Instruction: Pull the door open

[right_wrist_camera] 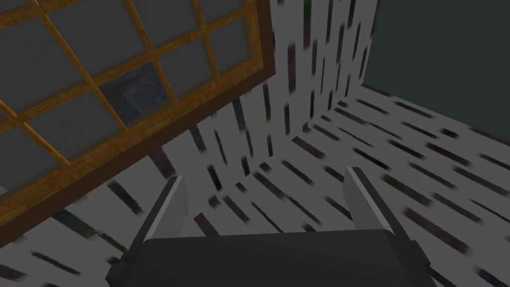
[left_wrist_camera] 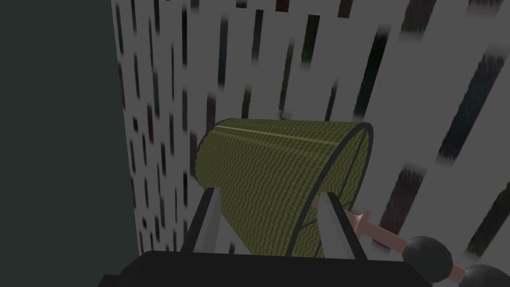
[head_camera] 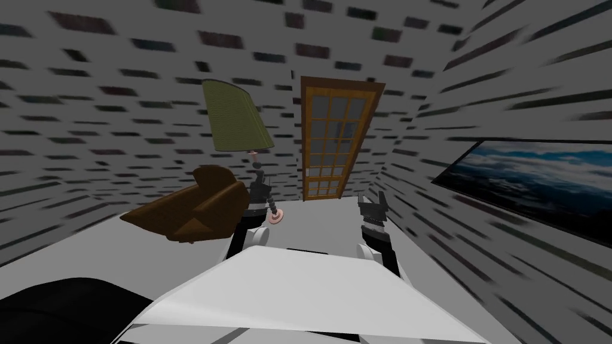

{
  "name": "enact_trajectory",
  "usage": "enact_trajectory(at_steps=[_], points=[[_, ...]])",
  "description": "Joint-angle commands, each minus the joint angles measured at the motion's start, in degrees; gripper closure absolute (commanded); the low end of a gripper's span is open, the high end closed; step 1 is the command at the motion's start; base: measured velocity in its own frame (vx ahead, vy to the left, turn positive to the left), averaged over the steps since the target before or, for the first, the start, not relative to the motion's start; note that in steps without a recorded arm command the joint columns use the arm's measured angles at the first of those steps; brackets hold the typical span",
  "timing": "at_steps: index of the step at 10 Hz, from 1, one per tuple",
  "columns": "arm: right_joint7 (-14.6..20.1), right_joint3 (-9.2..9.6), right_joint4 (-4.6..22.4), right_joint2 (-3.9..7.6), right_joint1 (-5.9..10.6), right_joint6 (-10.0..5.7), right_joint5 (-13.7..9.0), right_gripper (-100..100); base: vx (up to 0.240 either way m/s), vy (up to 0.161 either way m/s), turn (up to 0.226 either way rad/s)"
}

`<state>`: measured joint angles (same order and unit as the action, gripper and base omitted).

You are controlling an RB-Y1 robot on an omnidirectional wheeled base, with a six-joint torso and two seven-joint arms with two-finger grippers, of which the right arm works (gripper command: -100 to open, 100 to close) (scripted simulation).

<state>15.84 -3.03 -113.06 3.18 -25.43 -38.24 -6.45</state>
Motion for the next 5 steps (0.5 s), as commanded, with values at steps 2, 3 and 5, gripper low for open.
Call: enact_trajectory(at_steps=[2, 3, 5], points=[[3.03, -0.27, 3.64, 0.41, 1.19, -0.72, -1.67, -100, 0.099, 0.012, 0.188], [4.14, -0.39, 5.04, 0.57, 1.67, -0.95, -2.32, -100, 0.11, 0.009, 0.133], [6.57, -0.64, 8.1, 0.87, 2.73, -1.47, -3.72, -100, 0.112, 0.014, 0.206]])
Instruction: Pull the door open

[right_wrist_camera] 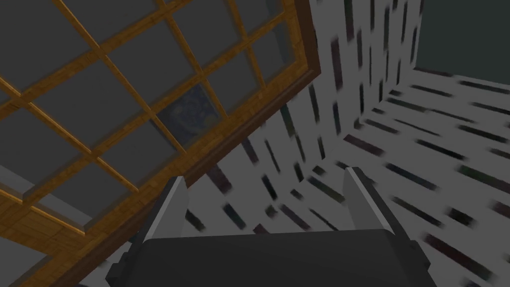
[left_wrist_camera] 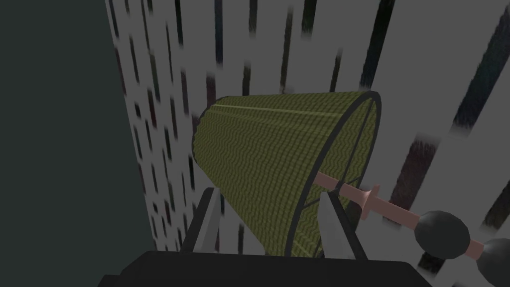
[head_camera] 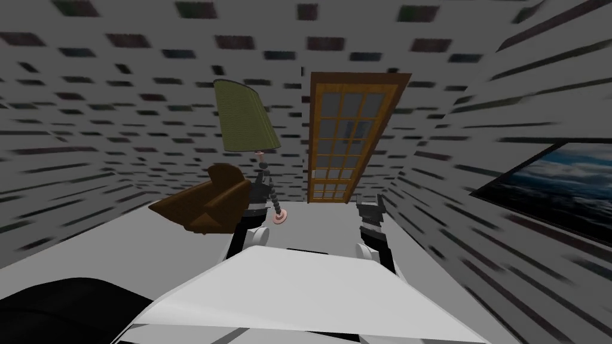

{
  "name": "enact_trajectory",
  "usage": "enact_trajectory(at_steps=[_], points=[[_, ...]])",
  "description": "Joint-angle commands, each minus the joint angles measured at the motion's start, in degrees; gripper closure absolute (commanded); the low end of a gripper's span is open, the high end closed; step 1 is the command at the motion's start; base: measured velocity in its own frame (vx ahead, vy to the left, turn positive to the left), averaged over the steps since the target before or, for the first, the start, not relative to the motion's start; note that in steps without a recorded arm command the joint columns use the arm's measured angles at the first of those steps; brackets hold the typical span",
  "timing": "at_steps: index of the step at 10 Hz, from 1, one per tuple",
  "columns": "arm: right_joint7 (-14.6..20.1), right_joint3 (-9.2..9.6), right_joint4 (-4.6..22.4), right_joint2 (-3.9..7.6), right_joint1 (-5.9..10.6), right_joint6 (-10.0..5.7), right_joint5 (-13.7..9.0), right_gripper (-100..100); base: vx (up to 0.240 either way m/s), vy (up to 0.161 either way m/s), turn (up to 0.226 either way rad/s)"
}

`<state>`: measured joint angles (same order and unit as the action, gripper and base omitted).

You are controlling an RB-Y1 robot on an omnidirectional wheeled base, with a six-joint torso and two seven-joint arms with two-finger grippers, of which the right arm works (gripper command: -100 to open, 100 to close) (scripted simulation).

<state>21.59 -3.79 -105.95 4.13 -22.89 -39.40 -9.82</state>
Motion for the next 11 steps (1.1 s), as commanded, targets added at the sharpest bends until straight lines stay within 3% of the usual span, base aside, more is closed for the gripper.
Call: enact_trajectory(at_steps=[1, 10, 11], points=[[2.04, -0.02, 2.53, 0.06, 0.72, -0.57, -1.06, -100, 0.095, 0.003, 0.186], [13.78, -1.26, 17.08, 1.09, 5.8, -3.05, -7.85, -100, 0.105, -0.002, 0.195], [13.78, -1.26, 17.32, 1.09, 5.8, -3.05, -7.85, -100, 0.077, -0.01, 0.048]])
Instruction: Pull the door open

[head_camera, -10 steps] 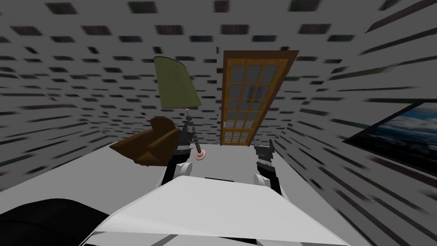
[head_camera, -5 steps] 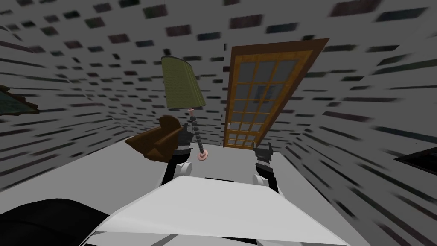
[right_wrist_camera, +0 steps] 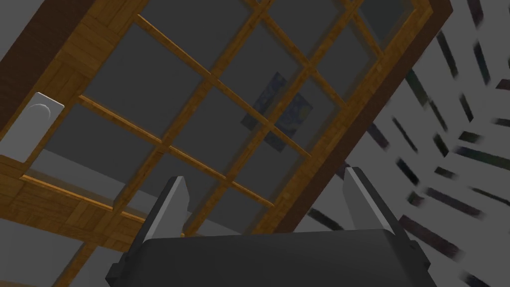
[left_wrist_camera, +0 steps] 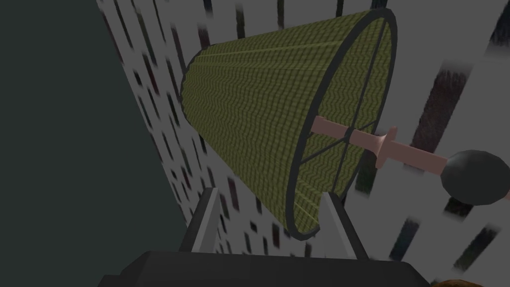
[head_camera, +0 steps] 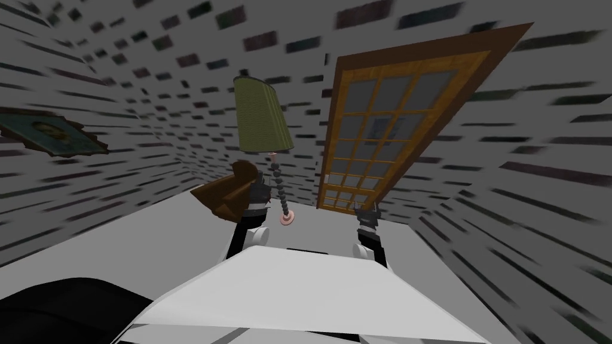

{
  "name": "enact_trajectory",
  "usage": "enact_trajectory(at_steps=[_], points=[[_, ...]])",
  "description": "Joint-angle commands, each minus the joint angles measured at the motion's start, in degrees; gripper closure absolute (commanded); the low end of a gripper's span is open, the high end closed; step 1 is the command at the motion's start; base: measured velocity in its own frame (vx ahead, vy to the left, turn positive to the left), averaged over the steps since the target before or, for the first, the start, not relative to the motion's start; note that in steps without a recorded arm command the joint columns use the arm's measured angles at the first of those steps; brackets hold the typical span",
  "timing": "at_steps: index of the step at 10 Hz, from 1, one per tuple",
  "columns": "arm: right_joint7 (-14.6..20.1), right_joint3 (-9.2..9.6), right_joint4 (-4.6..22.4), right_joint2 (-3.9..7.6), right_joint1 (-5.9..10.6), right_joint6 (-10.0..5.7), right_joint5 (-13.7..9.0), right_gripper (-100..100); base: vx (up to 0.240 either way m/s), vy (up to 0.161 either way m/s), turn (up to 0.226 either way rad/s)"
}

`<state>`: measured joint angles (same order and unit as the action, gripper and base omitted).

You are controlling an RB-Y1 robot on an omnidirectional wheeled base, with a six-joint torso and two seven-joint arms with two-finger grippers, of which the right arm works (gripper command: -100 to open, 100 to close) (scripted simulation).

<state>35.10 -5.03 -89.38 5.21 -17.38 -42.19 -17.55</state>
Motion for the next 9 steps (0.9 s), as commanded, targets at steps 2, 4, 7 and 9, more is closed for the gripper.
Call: enact_trajectory(at_steps=[2, 4, 7, 9], points=[[2.95, -0.31, 4.14, 0.17, 1.44, -0.82, -1.68, -100, 0.062, -0.014, 0.158], [4.29, -0.46, 5.83, 0.23, 2.02, -1.11, -2.46, -100, 0.057, -0.007, 0.101], [8.31, -0.88, 10.89, 0.4, 3.76, -1.96, -4.79, -100, 0.101, -0.022, 0.207], [10.92, -1.16, 14.1, 0.47, 4.89, -2.51, -6.3, -100, 0.114, -0.026, 0.19]])
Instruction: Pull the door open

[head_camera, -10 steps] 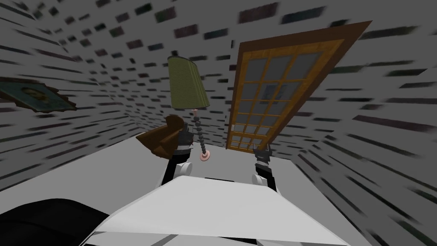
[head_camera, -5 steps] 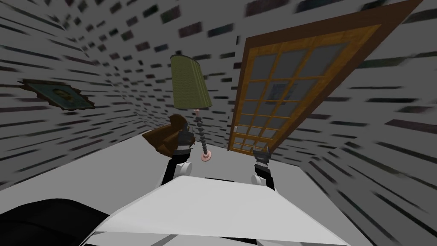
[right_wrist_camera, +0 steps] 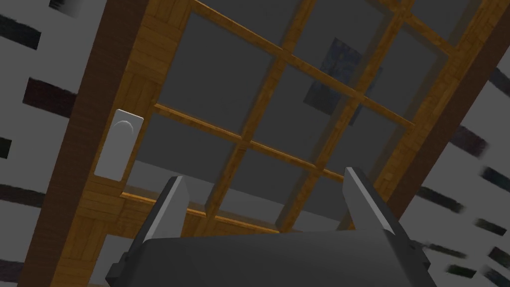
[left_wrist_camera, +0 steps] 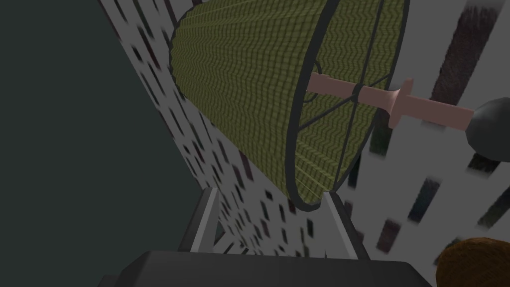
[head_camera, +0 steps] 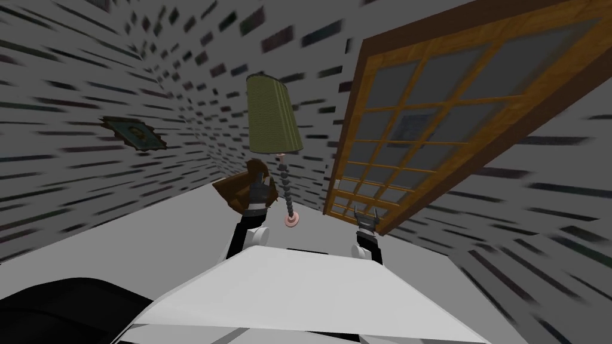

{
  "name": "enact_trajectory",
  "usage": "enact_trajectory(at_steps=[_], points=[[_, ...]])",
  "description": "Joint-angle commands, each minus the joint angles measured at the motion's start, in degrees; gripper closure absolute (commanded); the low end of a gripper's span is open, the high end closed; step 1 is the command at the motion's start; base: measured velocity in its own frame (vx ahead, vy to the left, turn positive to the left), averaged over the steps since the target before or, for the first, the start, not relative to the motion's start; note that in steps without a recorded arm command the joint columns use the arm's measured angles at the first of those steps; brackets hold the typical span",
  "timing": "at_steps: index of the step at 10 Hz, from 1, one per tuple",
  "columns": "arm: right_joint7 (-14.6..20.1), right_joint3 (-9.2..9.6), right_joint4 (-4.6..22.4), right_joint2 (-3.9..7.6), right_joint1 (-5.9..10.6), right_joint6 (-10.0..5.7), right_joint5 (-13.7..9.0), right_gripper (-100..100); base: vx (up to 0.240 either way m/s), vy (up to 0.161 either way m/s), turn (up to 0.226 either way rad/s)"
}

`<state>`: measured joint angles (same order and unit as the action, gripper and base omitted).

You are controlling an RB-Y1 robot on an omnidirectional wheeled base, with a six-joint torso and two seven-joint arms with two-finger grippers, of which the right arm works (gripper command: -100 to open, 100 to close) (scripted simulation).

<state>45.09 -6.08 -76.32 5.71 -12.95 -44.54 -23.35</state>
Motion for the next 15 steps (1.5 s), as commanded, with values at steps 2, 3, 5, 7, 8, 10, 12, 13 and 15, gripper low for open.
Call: enact_trajectory(at_steps=[2, 3, 5, 7, 8, 10, 12, 13, 15], points=[[3.54, -0.38, 4.41, 0.04, 1.59, -0.71, -2.01, -100, 0.1, -0.032, 0.19], [4.77, -0.52, 5.96, 0.05, 2.12, -0.97, -2.72, -100, 0.098, -0.036, 0.202], [7.22, -0.78, 9.05, 0.07, 3.18, -1.49, -4.14, -100, 0.106, -0.035, 0.184], [9.6, -1.03, 12.06, 0.08, 4.22, -2.0, -5.52, -100, 0.09, -0.034, 0.19], [10.71, -1.15, 13.46, 0.07, 4.7, -2.23, -6.17, -100, 0.088, -0.04, 0.186], [12.93, -1.38, 16.25, 0.06, 5.66, -2.7, -7.45, -100, 0.099, -0.052, 0.168], [14.97, -1.6, 18.82, 0.03, 6.54, -3.13, -8.63, -100, 0.081, -0.051, 0.159], [15.92, -1.7, 20.02, 0.01, 6.95, -3.33, -9.18, -100, 0.076, -0.054, 0.155], [17.83, -1.91, 22.43, -0.04, 7.78, -3.74, -10.29, -100, 0.08, -0.044, 0.145]])
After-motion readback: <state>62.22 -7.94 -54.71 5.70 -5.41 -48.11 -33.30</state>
